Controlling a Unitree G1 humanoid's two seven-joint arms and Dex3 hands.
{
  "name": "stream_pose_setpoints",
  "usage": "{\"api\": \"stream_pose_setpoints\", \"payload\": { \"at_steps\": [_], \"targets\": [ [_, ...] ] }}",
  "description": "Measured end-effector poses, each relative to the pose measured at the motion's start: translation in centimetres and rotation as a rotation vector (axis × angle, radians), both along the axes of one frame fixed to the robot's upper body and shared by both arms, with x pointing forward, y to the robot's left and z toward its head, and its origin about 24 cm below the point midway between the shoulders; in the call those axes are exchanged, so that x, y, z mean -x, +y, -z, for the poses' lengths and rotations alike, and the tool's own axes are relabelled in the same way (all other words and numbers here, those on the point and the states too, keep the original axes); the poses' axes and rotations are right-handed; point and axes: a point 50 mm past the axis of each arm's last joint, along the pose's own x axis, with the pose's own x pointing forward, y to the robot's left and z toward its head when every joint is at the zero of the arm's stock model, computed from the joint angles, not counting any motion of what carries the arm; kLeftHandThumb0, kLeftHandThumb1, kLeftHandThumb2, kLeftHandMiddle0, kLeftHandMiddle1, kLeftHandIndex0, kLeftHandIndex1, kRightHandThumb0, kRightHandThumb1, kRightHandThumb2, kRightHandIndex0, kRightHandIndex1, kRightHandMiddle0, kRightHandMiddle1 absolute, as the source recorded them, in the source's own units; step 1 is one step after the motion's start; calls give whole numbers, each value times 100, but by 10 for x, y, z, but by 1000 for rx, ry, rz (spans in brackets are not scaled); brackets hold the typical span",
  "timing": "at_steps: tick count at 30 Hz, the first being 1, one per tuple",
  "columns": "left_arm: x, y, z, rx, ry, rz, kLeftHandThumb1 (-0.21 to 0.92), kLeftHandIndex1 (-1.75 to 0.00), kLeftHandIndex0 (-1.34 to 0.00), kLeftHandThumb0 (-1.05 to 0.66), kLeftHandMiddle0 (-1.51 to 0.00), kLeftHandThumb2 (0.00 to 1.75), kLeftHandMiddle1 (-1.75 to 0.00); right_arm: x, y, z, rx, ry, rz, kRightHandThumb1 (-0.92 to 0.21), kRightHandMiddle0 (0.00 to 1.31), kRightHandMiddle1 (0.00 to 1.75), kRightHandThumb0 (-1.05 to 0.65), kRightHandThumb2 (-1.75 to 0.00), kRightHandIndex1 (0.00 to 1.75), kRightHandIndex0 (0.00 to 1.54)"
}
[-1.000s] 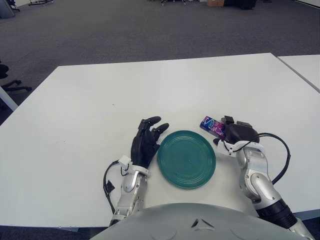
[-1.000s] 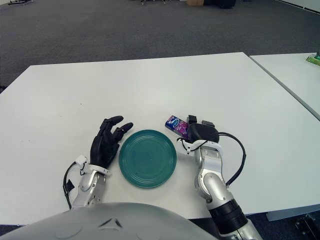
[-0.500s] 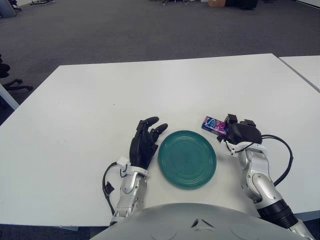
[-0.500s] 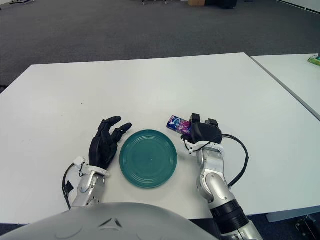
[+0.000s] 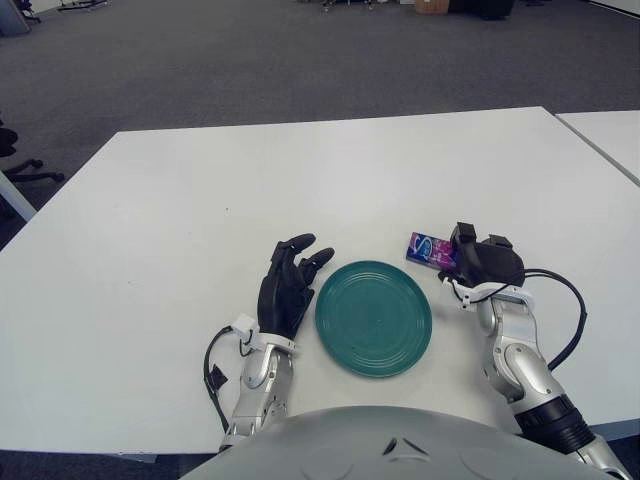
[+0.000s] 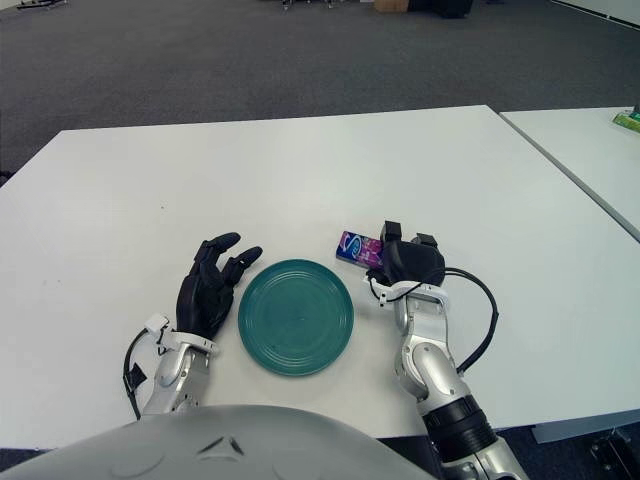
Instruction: Put the gum into the plate.
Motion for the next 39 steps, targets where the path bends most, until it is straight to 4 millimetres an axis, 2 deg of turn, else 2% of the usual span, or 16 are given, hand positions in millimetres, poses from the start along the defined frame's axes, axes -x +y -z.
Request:
{"api": "stream_pose_setpoints", "payload": {
  "at_steps": [19,29,33,39],
  "targets": [
    [2,2,1,37,16,-10,92,-121,-14,-90,-47,86,-91,-4,0,3,22,-41,-74,-60,43,170,-40,-91,90,54],
    [2,6,2,51,25,-21,92,-121,-13,-92,-45,89,-89,-13,-6,-16,-84,-58,-53,-70,40,166,-39,-76,104,54],
    [2,8,2,54,26,-23,92,-120,-12,-92,-45,89,-88,-18,-4,-30,-98,-51,-79,-71,39,167,-38,-75,108,53],
    [3,10,3,55,24,-18,92,-120,-10,-91,-44,89,-87,-25,4,-53,-112,-135,-115,-72,37,169,-38,-75,109,55]
  ]
}}
